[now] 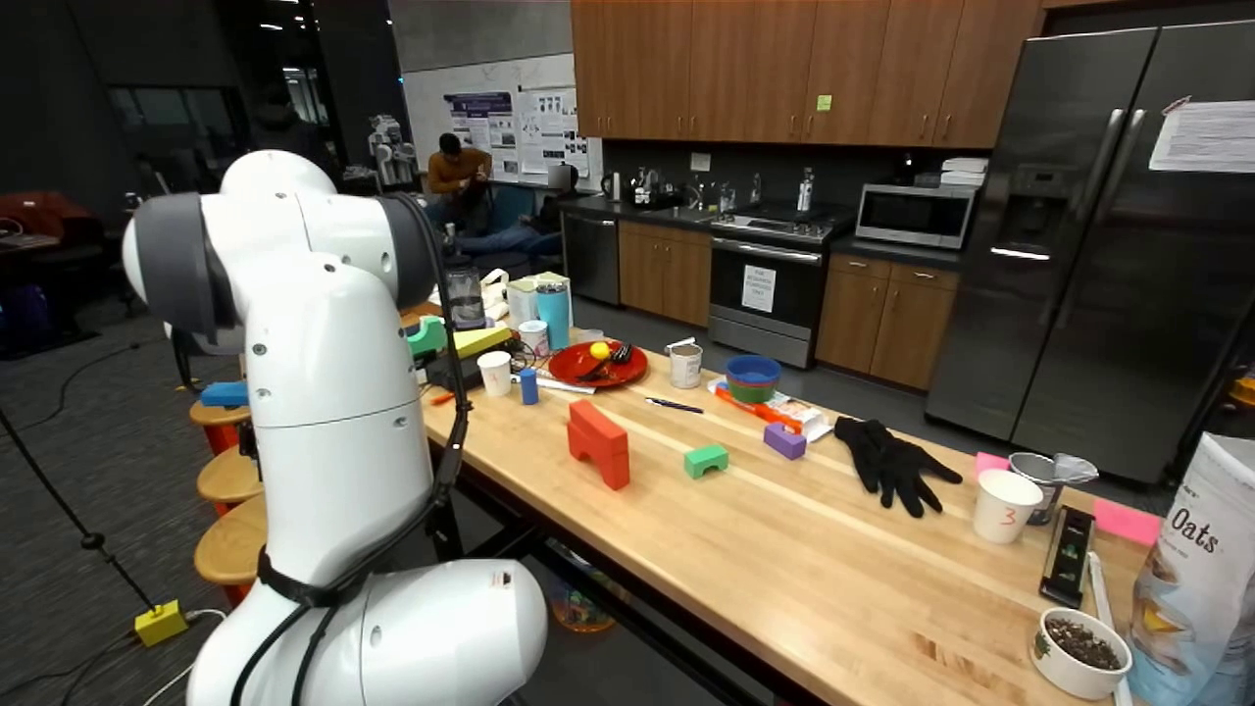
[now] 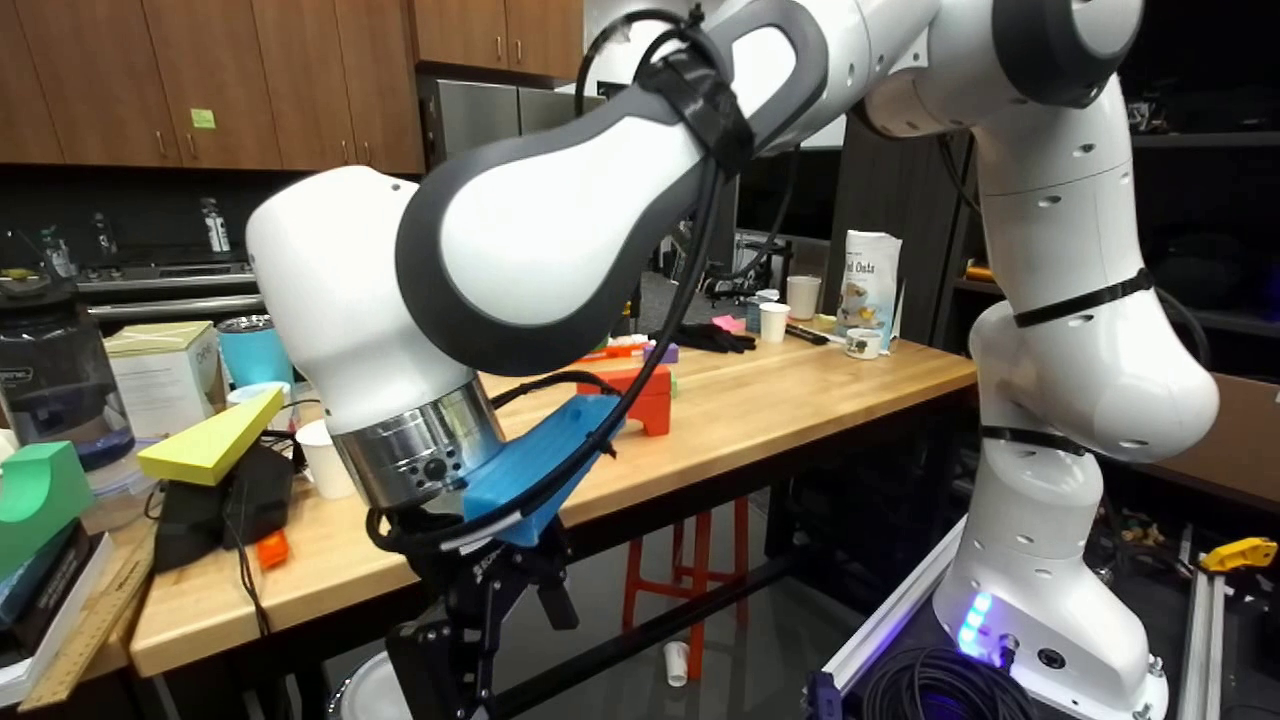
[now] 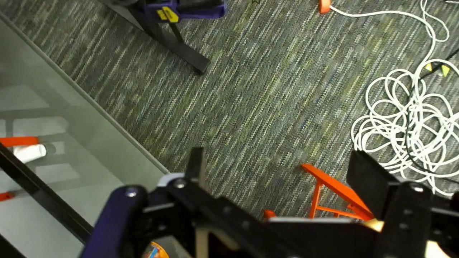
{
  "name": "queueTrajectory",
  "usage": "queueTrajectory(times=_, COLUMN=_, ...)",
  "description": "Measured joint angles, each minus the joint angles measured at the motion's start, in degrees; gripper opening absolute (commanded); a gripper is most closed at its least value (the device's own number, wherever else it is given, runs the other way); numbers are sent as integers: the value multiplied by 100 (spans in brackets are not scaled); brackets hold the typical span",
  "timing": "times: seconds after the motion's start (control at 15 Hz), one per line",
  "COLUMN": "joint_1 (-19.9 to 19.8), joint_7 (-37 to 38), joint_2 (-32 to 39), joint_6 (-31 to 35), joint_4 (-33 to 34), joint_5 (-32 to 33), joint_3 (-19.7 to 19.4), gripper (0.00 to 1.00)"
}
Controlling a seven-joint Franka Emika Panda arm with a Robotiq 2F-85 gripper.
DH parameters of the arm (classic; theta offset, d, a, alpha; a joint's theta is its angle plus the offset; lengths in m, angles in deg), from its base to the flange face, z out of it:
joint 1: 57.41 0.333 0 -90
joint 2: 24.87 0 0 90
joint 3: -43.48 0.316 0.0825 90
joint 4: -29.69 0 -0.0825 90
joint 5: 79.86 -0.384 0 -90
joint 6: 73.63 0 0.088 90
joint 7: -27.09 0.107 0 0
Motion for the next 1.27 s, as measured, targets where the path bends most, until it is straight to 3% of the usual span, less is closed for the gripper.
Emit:
queueTrajectory(times=0.47, joint_1=862, joint_7=2134, joint_2=160, joint_6=13, joint_4=302, joint_5=-2, joint_3=-126, gripper=100)
queueTrajectory(times=0.73, joint_1=1060, joint_7=2298, joint_2=286, joint_6=382, joint_4=302, joint_5=68, joint_3=-277, gripper=100)
queueTrajectory(times=1.27, joint_1=1060, joint_7=2298, joint_2=297, joint_6=412, joint_4=303, joint_5=69, joint_3=-310, gripper=100)
